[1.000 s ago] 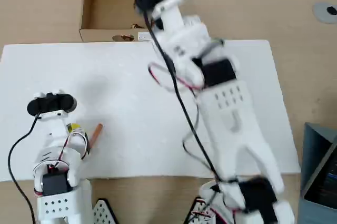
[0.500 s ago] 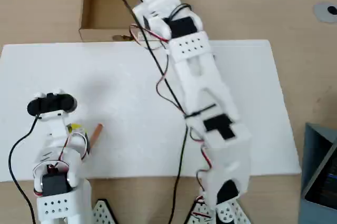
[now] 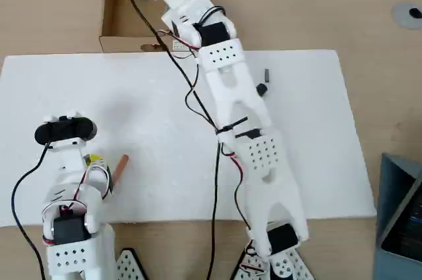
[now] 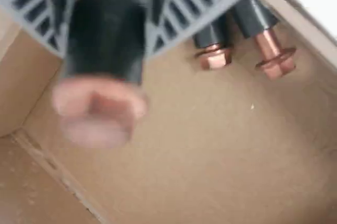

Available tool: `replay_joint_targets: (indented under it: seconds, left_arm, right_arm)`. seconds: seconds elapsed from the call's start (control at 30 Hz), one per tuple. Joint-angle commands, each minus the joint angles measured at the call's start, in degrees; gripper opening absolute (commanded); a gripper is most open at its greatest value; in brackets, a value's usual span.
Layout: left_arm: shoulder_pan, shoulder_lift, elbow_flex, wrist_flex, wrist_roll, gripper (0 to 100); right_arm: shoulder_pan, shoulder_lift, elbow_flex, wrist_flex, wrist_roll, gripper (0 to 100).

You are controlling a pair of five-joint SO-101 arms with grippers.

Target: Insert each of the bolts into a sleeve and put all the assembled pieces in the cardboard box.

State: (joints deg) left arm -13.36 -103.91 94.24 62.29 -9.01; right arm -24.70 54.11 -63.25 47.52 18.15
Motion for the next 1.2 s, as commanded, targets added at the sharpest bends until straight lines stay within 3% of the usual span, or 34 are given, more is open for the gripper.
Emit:
replay_joint_targets:
  seconds: [0.0, 0.37, 0.47, 0.63, 1.0, 1.17]
  left_arm:
    - [0.79, -0.4, -0.18, -0.97, -0.26, 1]
    - [0.79, -0.4, -0.18, -0.97, -0.26, 1]
    - [0.79, -0.4, -0.18, -0.97, -0.26, 1]
    - [0.79, -0.4, -0.18, -0.97, -0.26, 1]
    - [0.44, -0.4, -0.18, -0.97, -0.26, 1]
    - [0.53, -0.4, -0.18, -0.97, -0.26, 1]
  right_arm:
    - [0.31, 0.04, -6.02, 1.58, 0.53, 12.4]
    - [0.48, -0.48, -7.43, 3.52, 0.53, 12.3]
    - [0.48, -2.51, -10.86, 11.96, 0.26, 11.5]
    - [1.19, -4.7, -18.59, 24.7, 0.26, 0.6]
    - [5.14, -5.23, -32.48, 45.71, 0.09, 0.9]
    - [6.02, -10.86, -31.87, 54.07, -6.42, 0.9]
